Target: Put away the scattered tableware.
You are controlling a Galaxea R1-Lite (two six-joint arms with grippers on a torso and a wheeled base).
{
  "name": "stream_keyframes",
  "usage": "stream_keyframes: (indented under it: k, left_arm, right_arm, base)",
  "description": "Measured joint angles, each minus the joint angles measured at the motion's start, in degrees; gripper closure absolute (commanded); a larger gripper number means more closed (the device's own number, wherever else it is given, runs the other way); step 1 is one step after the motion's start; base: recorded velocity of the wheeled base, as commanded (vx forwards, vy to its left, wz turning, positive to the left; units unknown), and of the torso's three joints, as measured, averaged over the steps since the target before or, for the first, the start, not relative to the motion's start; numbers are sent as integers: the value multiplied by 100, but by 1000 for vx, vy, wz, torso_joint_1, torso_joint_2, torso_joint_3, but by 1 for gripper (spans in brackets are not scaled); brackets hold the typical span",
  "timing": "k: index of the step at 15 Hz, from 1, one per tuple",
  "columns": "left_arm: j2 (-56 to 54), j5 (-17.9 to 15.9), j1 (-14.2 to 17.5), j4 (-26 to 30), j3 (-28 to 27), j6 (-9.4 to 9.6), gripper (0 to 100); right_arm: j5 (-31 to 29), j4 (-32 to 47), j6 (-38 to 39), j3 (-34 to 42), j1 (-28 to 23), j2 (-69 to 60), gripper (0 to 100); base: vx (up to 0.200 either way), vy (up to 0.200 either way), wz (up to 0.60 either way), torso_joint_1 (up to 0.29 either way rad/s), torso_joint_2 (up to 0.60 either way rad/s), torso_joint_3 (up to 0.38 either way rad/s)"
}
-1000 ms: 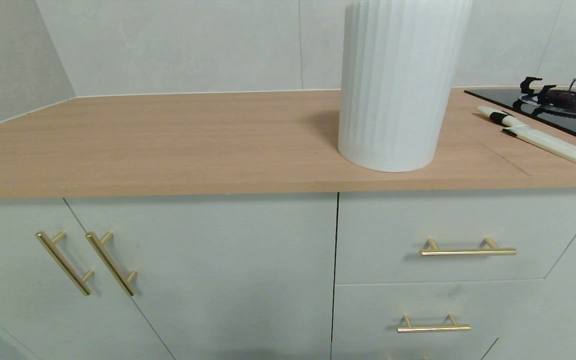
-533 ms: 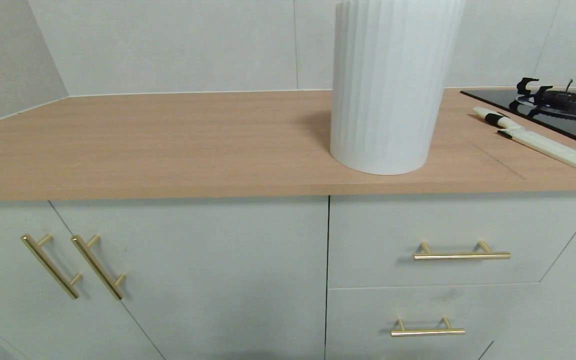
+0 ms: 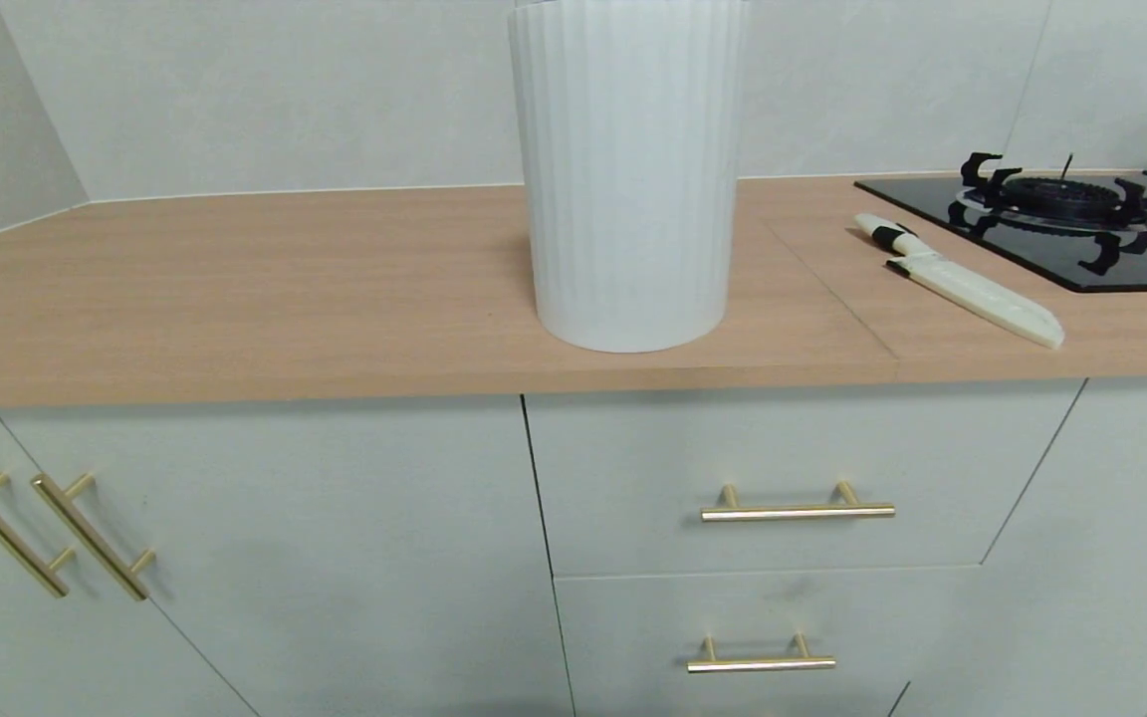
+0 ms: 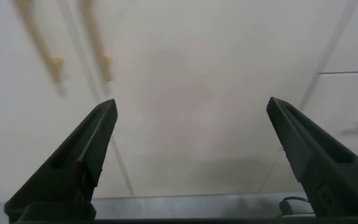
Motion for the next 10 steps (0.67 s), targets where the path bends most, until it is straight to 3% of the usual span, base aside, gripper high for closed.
stream_keyframes:
  k: [10]
  left_arm:
    - [0,1,-2,0,2,0,0]
  right_arm:
    - [5,-2,-17,0,-2,0,0]
  base:
    - [0,0,0,0,0,0]
